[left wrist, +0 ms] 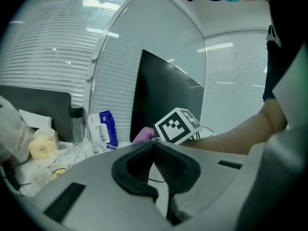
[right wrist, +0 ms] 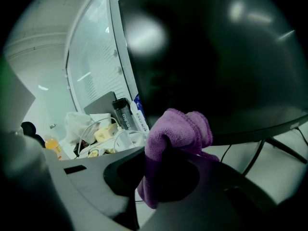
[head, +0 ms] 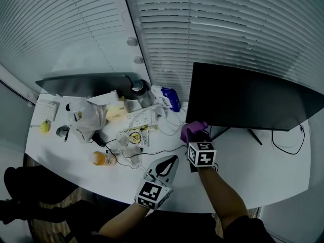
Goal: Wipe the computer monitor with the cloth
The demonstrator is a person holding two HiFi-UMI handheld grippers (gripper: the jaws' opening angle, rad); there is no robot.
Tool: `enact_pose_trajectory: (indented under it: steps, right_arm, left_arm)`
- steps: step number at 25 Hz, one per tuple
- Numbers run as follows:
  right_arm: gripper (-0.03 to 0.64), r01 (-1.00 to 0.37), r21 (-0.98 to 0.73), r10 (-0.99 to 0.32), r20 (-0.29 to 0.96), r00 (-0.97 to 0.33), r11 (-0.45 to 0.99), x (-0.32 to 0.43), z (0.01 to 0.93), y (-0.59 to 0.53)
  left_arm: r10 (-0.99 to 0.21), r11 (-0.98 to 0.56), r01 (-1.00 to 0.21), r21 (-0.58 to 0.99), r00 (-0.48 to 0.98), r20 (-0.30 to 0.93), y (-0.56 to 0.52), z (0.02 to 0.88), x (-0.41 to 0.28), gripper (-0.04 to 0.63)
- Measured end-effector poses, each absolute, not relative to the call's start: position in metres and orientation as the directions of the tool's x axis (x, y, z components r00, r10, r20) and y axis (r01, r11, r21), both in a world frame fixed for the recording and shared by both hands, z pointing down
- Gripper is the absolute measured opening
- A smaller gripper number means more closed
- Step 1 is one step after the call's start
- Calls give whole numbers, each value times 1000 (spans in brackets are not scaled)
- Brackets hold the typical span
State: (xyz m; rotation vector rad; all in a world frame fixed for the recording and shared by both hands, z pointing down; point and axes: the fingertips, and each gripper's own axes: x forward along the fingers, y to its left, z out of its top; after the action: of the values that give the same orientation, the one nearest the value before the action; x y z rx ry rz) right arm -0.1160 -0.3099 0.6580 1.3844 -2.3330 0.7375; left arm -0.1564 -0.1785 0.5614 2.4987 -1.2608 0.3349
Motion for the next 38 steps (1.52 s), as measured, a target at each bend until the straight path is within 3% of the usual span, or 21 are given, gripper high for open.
enact_pose_trajectory:
  steps: [10, 38]
  right_arm:
    - [60, -886, -296, -720, 518, -463, 357, -138, 668, -318]
    - [60, -891, -289, -751, 483, -451, 349, -140, 644, -321]
  left_arm:
    - [-736, -567, -809, 153, 581, 347, -176, 562, -188, 5]
    - [-731, -590, -795, 140, 600, 326, -180, 555, -191, 4]
